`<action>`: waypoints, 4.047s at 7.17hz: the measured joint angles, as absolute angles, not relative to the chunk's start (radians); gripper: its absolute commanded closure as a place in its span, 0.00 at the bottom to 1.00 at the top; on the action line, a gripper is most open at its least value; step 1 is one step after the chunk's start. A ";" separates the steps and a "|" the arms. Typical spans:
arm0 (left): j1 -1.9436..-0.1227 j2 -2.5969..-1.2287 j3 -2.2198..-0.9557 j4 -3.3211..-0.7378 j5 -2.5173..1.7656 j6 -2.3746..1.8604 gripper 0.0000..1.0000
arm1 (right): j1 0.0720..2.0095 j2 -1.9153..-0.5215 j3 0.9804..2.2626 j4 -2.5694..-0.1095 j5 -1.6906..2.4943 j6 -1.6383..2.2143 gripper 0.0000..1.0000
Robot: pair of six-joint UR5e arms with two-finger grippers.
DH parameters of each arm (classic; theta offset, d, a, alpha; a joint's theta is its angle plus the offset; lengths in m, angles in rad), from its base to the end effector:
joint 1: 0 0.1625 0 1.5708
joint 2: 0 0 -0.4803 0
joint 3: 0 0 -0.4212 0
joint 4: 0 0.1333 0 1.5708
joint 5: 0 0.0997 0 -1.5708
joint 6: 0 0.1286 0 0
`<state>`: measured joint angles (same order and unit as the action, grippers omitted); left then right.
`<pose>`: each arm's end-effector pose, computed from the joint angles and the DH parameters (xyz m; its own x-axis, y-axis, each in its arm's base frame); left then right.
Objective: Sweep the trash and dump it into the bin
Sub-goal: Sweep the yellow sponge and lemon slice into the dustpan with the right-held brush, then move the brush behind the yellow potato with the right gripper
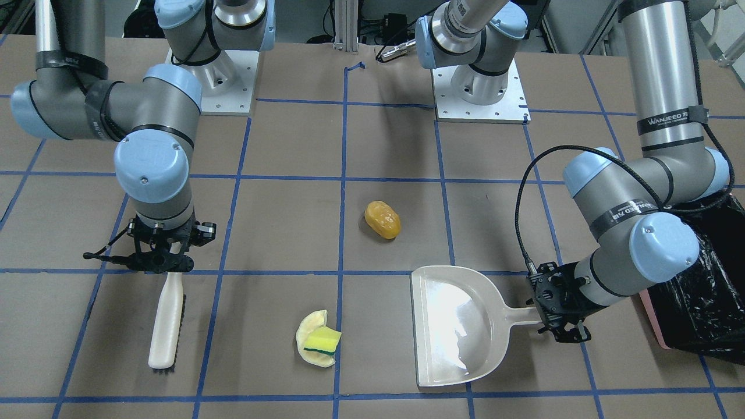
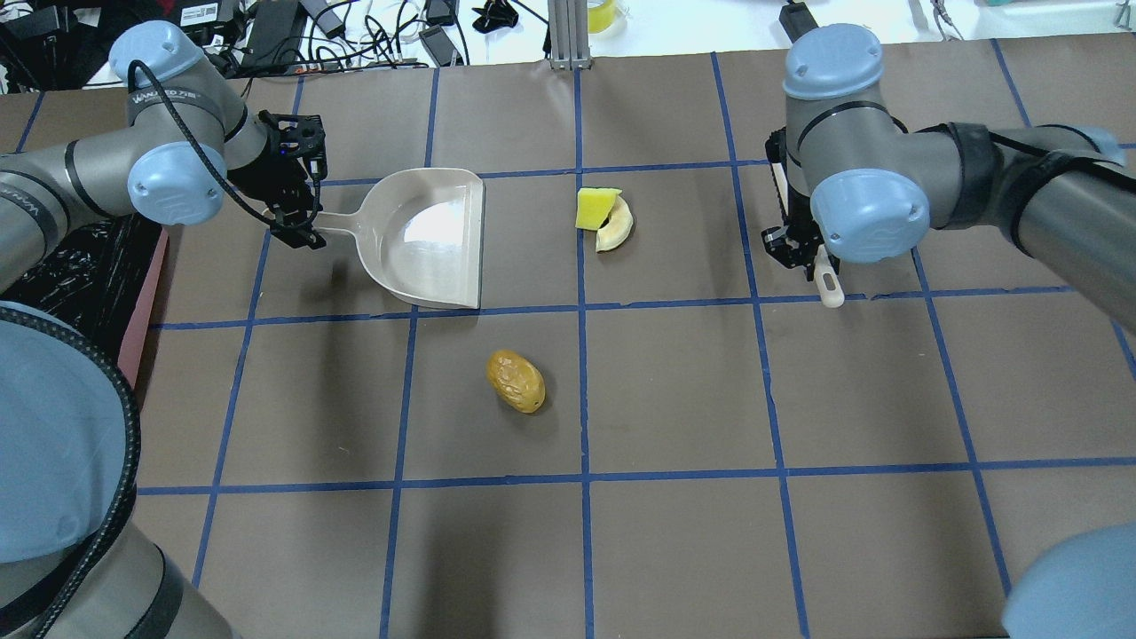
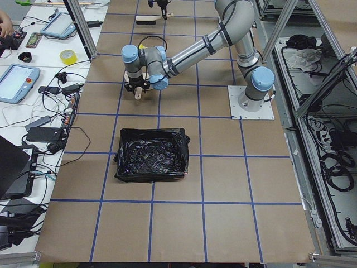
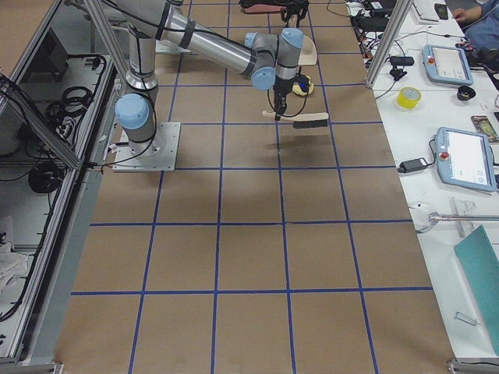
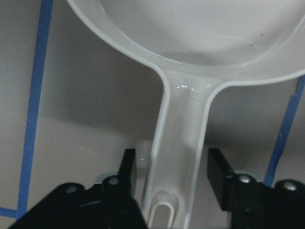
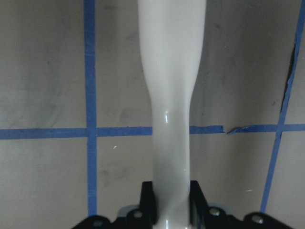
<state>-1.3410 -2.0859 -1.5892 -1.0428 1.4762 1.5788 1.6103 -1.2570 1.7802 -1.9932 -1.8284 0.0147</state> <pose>0.0174 -0.7130 0.2377 -0.2200 0.9755 0.0048 0.9710 0.2195 -0.0945 0.1241 -0.5954 0.2751 -0.9657 -0.0492 0.2549 -0.0251 0.9950 0.0969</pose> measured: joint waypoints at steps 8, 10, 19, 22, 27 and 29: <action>-1.396 -2.084 -1.589 -1.056 1.489 1.577 0.94 | 1.831 -1.149 1.669 -1.988 -1.704 0.329 1.00; -1.401 -2.084 -1.589 -1.057 1.497 1.577 0.94 | 1.847 -1.132 1.669 -1.990 -1.662 0.342 1.00; -1.420 -2.084 -1.592 -1.057 1.531 1.560 0.94 | 2.034 -0.956 1.421 -2.010 -1.484 0.505 1.00; -1.420 -2.081 -1.596 -1.057 1.531 1.565 0.94 | 2.067 -0.938 1.367 -2.021 -1.372 0.531 1.00; -1.402 -2.049 -1.626 -1.056 1.535 1.625 0.95 | 2.053 -1.038 1.334 -1.791 -1.506 0.475 1.00; -1.360 -2.008 -1.694 -1.047 1.536 1.732 0.95 | 2.033 -1.149 1.390 -1.618 -1.539 0.489 1.00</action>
